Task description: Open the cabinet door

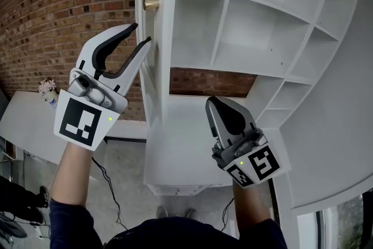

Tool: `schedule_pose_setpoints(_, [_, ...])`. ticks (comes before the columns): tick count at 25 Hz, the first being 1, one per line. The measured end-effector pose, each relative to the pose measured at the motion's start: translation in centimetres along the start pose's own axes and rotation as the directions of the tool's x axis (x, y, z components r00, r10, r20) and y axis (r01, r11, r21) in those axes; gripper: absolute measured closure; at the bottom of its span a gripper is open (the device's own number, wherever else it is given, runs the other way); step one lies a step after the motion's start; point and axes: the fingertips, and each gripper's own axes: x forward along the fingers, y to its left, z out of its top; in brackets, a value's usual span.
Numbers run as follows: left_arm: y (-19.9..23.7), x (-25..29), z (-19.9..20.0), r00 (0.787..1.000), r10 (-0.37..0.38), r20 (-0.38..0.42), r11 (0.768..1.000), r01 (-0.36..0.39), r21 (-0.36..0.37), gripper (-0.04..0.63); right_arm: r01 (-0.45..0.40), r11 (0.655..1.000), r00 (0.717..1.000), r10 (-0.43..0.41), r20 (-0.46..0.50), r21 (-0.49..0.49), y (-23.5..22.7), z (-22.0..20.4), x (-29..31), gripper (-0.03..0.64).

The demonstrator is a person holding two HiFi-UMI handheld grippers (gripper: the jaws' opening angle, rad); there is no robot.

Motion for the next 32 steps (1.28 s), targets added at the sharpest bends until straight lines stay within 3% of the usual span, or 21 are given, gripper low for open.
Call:
schedule_pose_setpoints(3, [-1.7,-1.4,-1.9,0.999,0.002,-0.036,1.000,-0.002,-0.019,0.536,0.004,1.000,1.000,-0.004,-0.008,0.005,-0.2,-0.3,-0.4,0.594])
schedule_pose_setpoints(7, [-4.5,-3.6,-4.7,0.997,-0.003,-0.072,0.992,-0.006,-0.127,0.577,0.013,1.000,1.000,-0.013,-0.020,0.014,-0.4,-1.1,-1.2,0.594])
schedule_pose_setpoints(11, [-7.3,-5.4,-7.8,0.994,-0.019,-0.108,0.966,-0.009,-0.257,0.588,0.014,1.000,0.999,-0.013,-0.042,0.027,-0.4,-2.1,-1.7,0.594])
schedule_pose_setpoints(17, [-10.8,-7.7,-11.6,0.982,-0.055,-0.180,0.933,-0.014,-0.359,0.588,0.007,0.999,0.998,-0.004,-0.066,0.039,-0.5,-3.0,-2.0,0.594])
schedule_pose_setpoints(22, [-12.8,-8.5,-12.8,0.975,-0.070,-0.212,0.917,-0.021,-0.399,0.588,0.001,0.999,0.997,0.003,-0.082,0.053,-0.5,-3.9,-2.3,0.594])
schedule_pose_setpoints(27, [-14.8,-8.8,-13.2,0.979,-0.080,-0.187,0.897,-0.011,-0.442,0.589,-0.002,0.996,0.994,0.011,-0.107,0.086,-0.2,-5.5,-2.8,0.594])
schedule_pose_setpoints(32, [-15.6,-9.3,-14.5,0.968,-0.100,-0.231,0.888,-0.018,-0.459,0.589,-0.007,0.993,0.989,0.023,-0.143,0.114,0.2,-7.6,-3.3,0.594])
